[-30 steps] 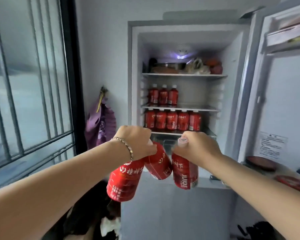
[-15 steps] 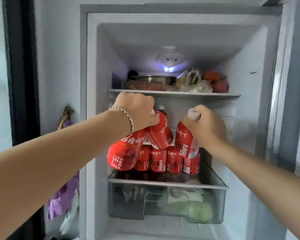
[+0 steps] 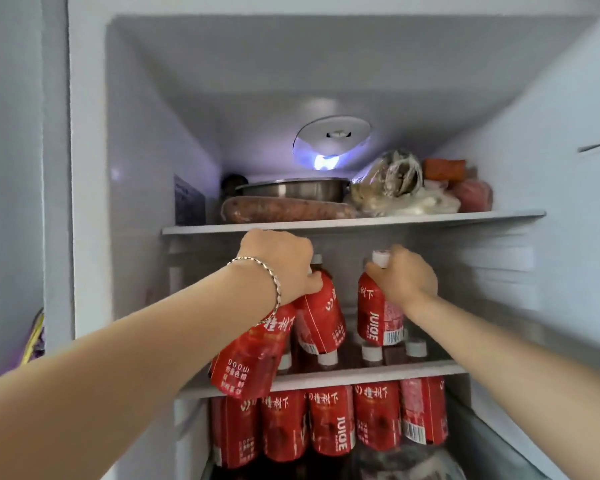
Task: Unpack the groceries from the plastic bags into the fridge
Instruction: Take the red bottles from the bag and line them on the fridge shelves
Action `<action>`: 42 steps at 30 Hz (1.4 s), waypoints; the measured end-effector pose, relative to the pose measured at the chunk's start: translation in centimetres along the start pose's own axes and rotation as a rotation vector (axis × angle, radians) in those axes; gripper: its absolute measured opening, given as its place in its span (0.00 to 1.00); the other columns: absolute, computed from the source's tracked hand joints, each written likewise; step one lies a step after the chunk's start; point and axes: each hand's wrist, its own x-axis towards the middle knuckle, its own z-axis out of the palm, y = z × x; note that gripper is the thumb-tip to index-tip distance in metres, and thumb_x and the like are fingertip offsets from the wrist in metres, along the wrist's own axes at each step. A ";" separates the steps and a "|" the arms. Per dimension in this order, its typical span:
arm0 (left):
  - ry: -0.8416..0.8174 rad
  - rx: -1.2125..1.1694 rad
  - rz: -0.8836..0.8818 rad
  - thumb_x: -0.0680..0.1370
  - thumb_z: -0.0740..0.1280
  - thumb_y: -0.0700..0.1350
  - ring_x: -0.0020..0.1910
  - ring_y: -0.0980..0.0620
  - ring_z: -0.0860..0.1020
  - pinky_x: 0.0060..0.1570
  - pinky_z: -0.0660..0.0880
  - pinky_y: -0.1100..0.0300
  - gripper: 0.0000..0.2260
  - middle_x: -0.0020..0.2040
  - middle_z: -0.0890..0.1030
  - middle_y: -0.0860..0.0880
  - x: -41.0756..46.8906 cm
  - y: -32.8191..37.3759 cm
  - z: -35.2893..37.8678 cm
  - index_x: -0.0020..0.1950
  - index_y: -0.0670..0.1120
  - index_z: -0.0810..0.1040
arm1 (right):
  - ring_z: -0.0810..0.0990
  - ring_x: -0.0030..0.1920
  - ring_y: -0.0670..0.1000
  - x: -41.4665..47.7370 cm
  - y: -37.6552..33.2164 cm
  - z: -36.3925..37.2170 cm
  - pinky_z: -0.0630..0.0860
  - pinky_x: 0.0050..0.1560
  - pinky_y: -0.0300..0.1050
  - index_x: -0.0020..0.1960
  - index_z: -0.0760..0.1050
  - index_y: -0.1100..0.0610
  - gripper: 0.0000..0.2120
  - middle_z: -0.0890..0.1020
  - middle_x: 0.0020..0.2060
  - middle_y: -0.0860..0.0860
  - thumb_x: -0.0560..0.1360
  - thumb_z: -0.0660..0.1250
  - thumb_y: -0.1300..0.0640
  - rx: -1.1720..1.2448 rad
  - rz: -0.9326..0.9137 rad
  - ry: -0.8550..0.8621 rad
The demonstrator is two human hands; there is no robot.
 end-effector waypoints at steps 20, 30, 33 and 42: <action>0.124 -0.007 -0.035 0.76 0.58 0.62 0.53 0.48 0.77 0.46 0.67 0.58 0.15 0.51 0.80 0.49 2.7 -0.9 3.7 0.45 0.50 0.70 | 0.80 0.52 0.53 3.9 -0.5 8.2 0.76 0.49 0.42 0.60 0.75 0.60 0.17 0.81 0.54 0.56 0.71 0.65 0.61 0.319 -0.079 -0.418; 0.182 -0.040 -0.055 0.75 0.58 0.65 0.51 0.49 0.78 0.45 0.67 0.59 0.19 0.49 0.80 0.50 2.8 -0.5 3.9 0.50 0.50 0.74 | 0.82 0.48 0.44 -1.5 -2.7 4.8 0.80 0.52 0.45 0.55 0.71 0.45 0.27 0.82 0.48 0.46 0.60 0.80 0.56 0.720 -0.393 -0.609; 0.233 -0.118 -0.118 0.76 0.57 0.65 0.49 0.49 0.78 0.41 0.65 0.60 0.18 0.46 0.80 0.50 2.5 -0.5 3.8 0.44 0.51 0.71 | 0.81 0.44 0.43 -1.3 -1.7 5.1 0.77 0.45 0.39 0.50 0.72 0.47 0.22 0.82 0.43 0.45 0.62 0.79 0.56 0.750 -0.266 -0.482; 0.177 -0.259 -0.423 0.79 0.54 0.60 0.49 0.44 0.79 0.43 0.68 0.57 0.19 0.49 0.81 0.46 2.8 -1.2 6.4 0.45 0.47 0.76 | 0.78 0.57 0.61 4.9 5.0 4.9 0.75 0.56 0.53 0.63 0.68 0.58 0.33 0.77 0.57 0.59 0.65 0.76 0.48 0.335 0.086 -0.099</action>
